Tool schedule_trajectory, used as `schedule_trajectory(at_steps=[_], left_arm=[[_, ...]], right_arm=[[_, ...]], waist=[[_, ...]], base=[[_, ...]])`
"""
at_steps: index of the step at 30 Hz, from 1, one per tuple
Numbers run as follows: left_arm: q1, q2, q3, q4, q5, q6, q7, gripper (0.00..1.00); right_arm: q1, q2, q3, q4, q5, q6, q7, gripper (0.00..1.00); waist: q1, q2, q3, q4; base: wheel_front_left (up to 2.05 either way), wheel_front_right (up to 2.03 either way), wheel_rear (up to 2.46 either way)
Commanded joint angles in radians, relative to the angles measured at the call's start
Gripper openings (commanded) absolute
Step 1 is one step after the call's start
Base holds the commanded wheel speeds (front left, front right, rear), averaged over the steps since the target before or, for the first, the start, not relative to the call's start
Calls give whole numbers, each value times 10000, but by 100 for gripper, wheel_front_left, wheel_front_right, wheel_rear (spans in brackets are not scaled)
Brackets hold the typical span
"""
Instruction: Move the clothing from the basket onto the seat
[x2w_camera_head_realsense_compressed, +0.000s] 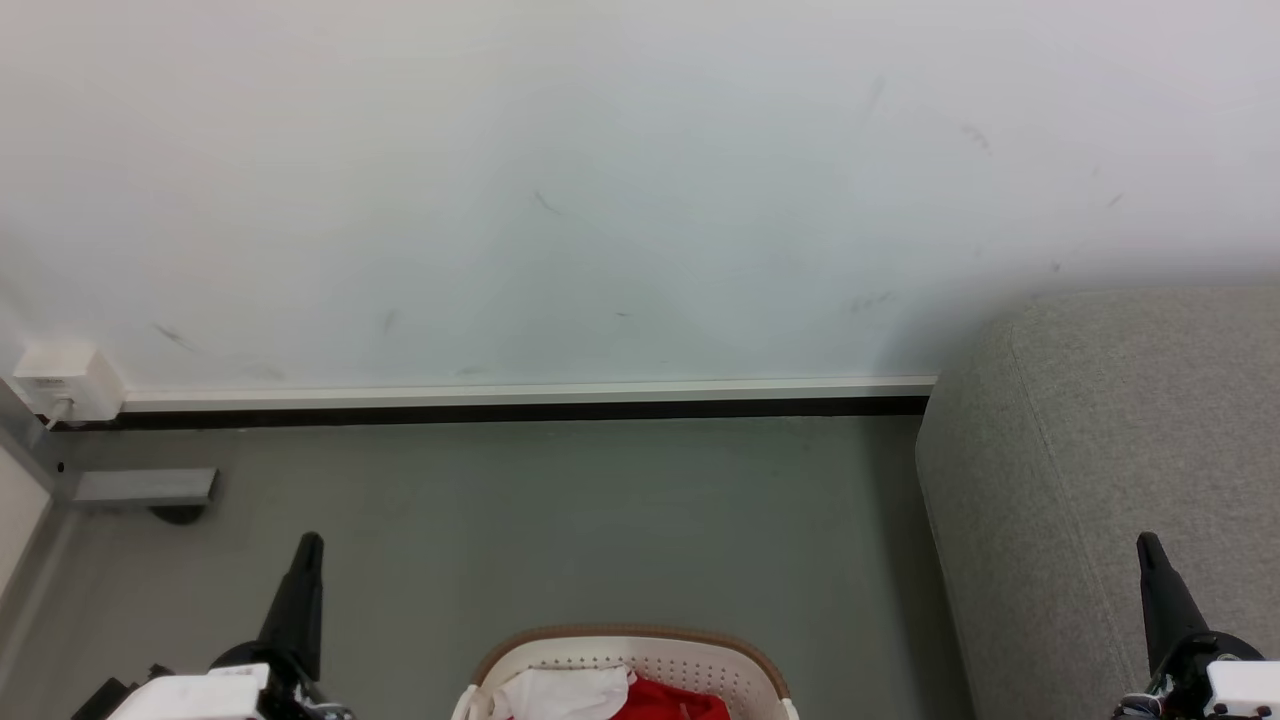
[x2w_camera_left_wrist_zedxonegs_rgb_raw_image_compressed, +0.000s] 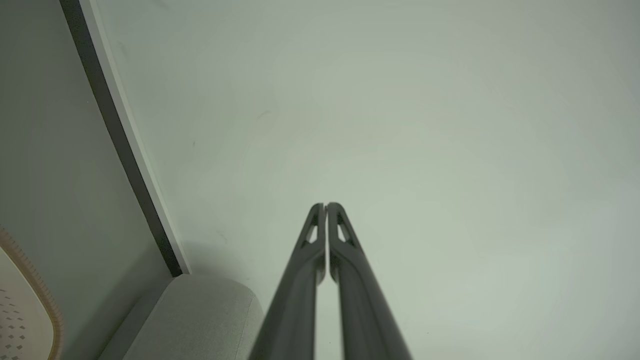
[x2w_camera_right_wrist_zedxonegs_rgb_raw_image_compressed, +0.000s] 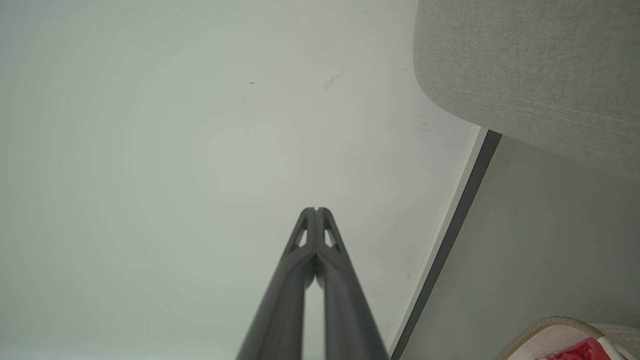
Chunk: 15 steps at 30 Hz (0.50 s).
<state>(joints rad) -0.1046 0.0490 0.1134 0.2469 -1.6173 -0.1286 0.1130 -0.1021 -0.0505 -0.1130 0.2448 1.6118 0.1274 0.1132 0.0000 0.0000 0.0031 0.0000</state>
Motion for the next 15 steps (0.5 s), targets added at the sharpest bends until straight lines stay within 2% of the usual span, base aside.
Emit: schedule_trajectory(at_steps=[1,6,7,15], left_arm=[[-83,33,2,-5,179,-45,10,0],[-83,33,2,-5,179,-45,10,0],[0,0,-1,0,4,0,-3,100],[71,-27,-302,138,105,4,-344,100]], right_arm=[[-132,0,-27,23,-55,67,-3,0],[-132,0,-27,23,-55,67,-3,0],[1,0,1,-1,-1,0,-2,100],[196,17,236,11,-192,-9,-333,100]], waist=[[0,0,0,0],[0,0,0,0],[0,0,0,0],[0,0,0,-5]], base=[[0,0,0],[0,0,0],[0,0,0],[0,0,0]])
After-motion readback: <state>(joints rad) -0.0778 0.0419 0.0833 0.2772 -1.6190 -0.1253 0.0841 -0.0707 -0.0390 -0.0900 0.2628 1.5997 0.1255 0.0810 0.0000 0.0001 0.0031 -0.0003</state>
